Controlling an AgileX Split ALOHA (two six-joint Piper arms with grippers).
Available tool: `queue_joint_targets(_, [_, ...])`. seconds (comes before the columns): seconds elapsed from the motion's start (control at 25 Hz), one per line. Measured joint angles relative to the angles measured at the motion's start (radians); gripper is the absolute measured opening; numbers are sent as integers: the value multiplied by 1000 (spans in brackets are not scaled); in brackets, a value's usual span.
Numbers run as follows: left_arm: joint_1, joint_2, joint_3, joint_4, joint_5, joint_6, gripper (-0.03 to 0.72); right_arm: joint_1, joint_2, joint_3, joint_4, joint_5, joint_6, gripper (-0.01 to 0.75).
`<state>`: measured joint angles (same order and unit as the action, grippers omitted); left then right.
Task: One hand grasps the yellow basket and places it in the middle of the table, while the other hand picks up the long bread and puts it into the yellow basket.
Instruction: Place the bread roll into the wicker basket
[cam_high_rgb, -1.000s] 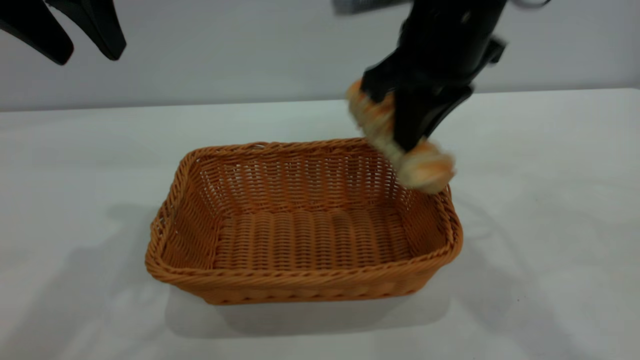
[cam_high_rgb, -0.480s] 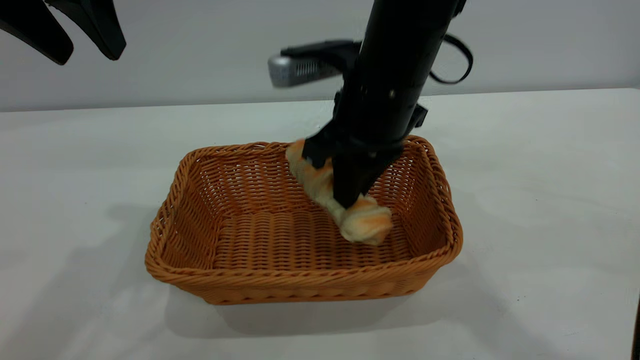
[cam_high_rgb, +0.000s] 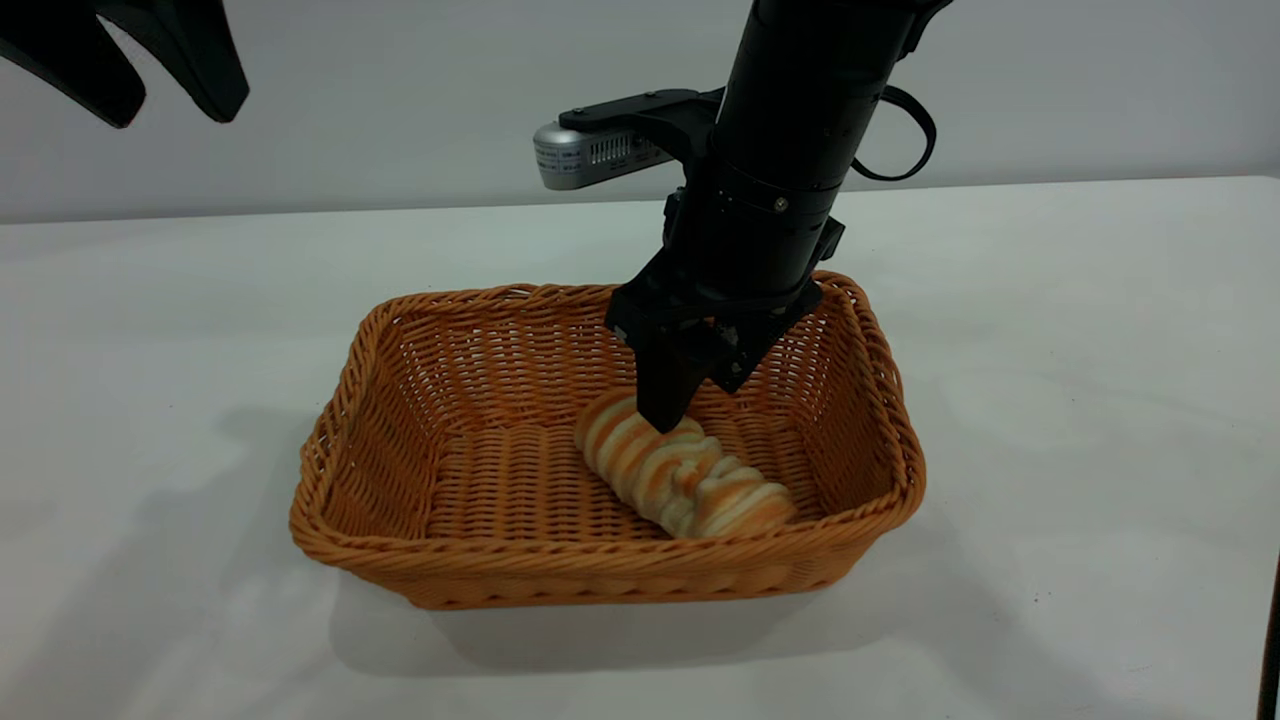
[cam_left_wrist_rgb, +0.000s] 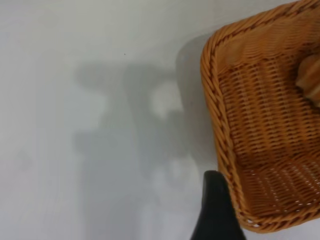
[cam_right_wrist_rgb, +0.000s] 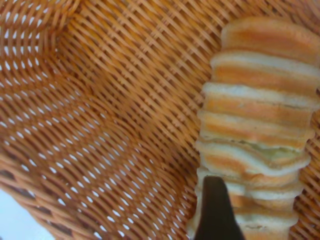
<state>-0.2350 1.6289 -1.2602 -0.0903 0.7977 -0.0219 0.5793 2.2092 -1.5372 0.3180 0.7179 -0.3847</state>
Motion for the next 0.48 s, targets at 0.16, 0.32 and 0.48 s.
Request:
queue_joint_targets(0.16, [0, -73, 0, 51, 2, 12, 563, -1, 0, 0, -9, 18, 0, 570])
queue_joint_targets(0.32, [0, -193, 0, 90, 24, 7, 563, -1, 0, 0, -63, 61, 0, 550])
queue_joint_targets(0.48, [0, -322, 41, 111, 49, 6, 563, -17, -11, 0, -99, 96, 4, 533])
